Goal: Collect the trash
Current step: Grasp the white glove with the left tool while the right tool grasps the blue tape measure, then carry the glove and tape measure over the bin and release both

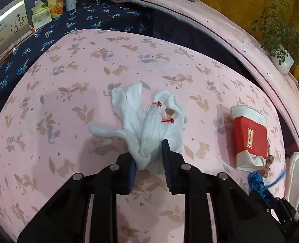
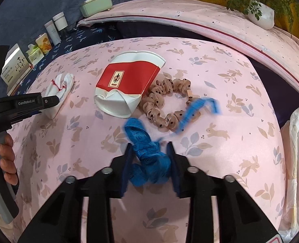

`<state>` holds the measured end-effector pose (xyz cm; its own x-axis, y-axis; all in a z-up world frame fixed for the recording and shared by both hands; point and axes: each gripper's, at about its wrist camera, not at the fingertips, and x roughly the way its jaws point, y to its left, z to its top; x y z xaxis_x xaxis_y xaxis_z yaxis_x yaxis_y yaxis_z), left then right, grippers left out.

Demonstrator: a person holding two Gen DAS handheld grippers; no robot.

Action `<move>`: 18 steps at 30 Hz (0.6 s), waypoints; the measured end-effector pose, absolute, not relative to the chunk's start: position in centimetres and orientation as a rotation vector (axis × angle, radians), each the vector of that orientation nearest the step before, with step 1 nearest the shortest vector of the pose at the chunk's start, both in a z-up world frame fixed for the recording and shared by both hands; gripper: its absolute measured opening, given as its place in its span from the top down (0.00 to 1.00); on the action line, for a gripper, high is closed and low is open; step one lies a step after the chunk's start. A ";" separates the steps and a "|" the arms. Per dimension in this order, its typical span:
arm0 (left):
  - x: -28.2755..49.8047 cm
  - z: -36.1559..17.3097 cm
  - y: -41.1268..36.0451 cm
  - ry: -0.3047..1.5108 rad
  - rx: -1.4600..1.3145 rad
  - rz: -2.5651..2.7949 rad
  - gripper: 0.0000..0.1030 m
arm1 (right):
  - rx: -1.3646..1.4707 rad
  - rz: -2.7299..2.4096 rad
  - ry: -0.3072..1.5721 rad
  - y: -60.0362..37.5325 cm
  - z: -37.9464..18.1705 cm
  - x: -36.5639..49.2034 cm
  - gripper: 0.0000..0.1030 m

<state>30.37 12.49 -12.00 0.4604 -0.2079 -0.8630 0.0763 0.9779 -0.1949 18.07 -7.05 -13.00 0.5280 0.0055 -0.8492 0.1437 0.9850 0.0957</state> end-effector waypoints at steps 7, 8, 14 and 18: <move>28.3 -9.9 11.1 1.056 -0.143 -0.222 0.83 | 0.193 -0.075 1.000 -7.5 -11.8 16.9 0.80; 28.0 -9.4 10.8 1.052 -0.145 -0.229 0.83 | 0.195 -0.074 0.991 -7.6 -11.4 16.6 0.80; 25.7 -6.5 8.6 1.006 -0.136 -0.277 0.83 | 0.216 -0.080 0.930 -8.7 -8.7 15.1 0.80; 24.2 -4.4 6.4 0.975 -0.122 -0.323 0.83 | 0.230 -0.097 0.883 -10.0 -6.7 14.0 0.80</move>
